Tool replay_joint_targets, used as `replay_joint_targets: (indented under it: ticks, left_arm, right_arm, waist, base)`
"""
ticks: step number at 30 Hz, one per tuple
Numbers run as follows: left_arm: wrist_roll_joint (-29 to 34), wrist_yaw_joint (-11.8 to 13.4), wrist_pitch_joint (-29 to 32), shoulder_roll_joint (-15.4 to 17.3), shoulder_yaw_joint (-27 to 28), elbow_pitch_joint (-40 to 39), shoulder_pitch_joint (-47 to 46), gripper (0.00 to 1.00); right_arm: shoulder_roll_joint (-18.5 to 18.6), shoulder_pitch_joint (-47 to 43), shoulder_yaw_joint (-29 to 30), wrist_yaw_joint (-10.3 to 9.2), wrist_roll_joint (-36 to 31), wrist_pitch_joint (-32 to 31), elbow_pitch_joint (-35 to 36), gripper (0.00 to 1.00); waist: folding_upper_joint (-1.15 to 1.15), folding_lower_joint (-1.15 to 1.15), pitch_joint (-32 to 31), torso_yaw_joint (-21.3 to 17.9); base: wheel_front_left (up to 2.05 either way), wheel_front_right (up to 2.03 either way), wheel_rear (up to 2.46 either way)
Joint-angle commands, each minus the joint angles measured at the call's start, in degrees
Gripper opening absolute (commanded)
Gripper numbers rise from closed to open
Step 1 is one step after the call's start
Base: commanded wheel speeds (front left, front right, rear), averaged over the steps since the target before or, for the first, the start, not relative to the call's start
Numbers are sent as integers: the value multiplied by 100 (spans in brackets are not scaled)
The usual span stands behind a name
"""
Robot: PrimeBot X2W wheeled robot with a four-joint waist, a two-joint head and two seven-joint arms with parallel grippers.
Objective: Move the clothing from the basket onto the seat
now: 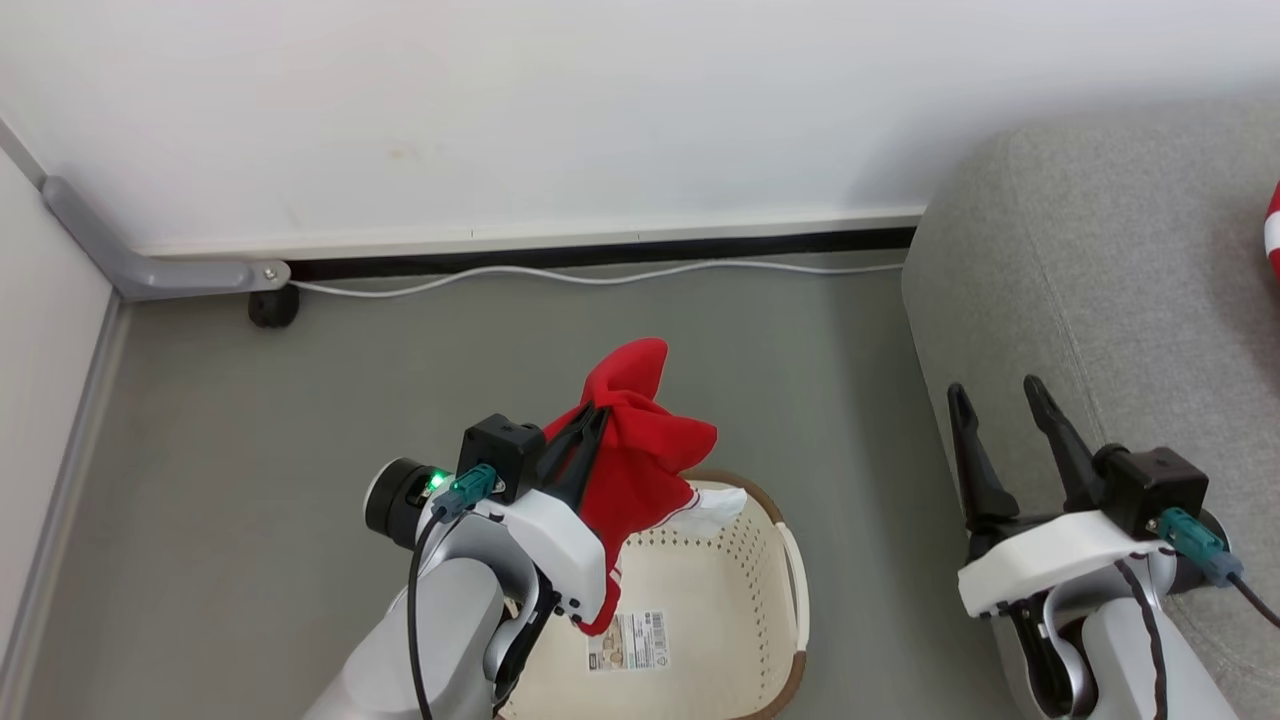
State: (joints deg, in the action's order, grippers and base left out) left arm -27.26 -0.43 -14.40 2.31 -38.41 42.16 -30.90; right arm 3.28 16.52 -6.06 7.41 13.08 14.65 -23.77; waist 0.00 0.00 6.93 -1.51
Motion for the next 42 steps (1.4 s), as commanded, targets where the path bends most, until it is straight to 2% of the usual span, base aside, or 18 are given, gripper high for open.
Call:
replay_joint_targets:
  ticks: [1,12,21,30,34,37,42]
  left_arm:
    - [39,0,-60,57,255,-278,-45,0]
    - [223,-29,-60,57,656,-1055,-364,0]
    - [319,-103,-48,69,695,-1517,-773,0]
    - [317,-112,33,69,606,-1650,-1023,0]
    - [277,-107,29,67,569,-1653,-1033,0]
    - [268,-101,24,67,536,-1644,-1039,0]
    - [284,-75,11,65,474,-1643,-1038,0]
  right_arm:
    - [11,-27,-130,8,-15,35,86,100]
    - [7,-172,-225,8,13,35,-50,100]
    - [0,-224,-203,8,33,35,-84,100]
    - [-17,-151,-328,8,71,35,-18,100]
    - [-3,-24,-676,8,127,35,116,100]
    - [76,185,-1159,8,324,35,309,100]
    - [529,751,-2300,8,732,35,412,100]
  waist:
    - [0,0,-134,61]
    - [0,0,-293,65]
    - [0,0,-329,67]
    - [0,0,-325,39]
    - [0,0,-305,24]
    - [0,0,-281,12]
    - [0,0,-251,25]
  base:
    - [0,0,0]
    - [0,0,0]
    - [0,0,0]
    - [0,0,0]
    - [0,0,0]
    - [0,0,0]
    - [0,0,0]
